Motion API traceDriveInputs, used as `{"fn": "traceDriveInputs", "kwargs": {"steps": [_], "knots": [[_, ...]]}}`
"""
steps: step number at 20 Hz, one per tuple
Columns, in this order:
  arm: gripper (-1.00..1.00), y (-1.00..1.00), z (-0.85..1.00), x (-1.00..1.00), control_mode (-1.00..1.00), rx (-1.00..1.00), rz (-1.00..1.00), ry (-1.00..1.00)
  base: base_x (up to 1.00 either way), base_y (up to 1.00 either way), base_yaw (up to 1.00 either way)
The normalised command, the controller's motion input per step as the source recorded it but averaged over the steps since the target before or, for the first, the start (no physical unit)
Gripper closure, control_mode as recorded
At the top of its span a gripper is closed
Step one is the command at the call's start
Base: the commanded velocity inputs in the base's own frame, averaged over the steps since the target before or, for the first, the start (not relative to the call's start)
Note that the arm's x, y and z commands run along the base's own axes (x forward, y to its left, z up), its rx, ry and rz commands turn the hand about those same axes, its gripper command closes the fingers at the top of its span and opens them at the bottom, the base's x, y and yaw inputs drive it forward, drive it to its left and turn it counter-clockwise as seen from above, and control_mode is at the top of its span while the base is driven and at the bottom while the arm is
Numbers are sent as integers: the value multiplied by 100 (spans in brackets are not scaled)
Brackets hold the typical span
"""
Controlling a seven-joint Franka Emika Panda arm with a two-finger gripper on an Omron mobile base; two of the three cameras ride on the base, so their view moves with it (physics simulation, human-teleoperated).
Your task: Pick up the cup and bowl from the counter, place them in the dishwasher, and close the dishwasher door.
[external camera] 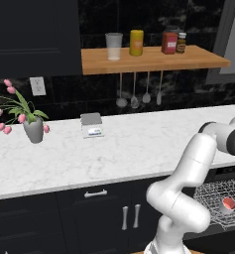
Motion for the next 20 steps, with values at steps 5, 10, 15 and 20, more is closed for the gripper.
{"fn": "traceDriveInputs", "kwargs": {"steps": [5, 10, 15, 20], "knots": [[100, 0, -40, 1, -100, 8, 20, -1, 0, 0, 0], [100, 0, -17, 0, -100, 12, 22, -4, 0, 0, 0], [100, 7, -23, 4, -100, 3, 14, 0, 0, 0, 0], [100, 0, -35, 2, -100, 0, 1, -1, 0, 0, 0]]}}
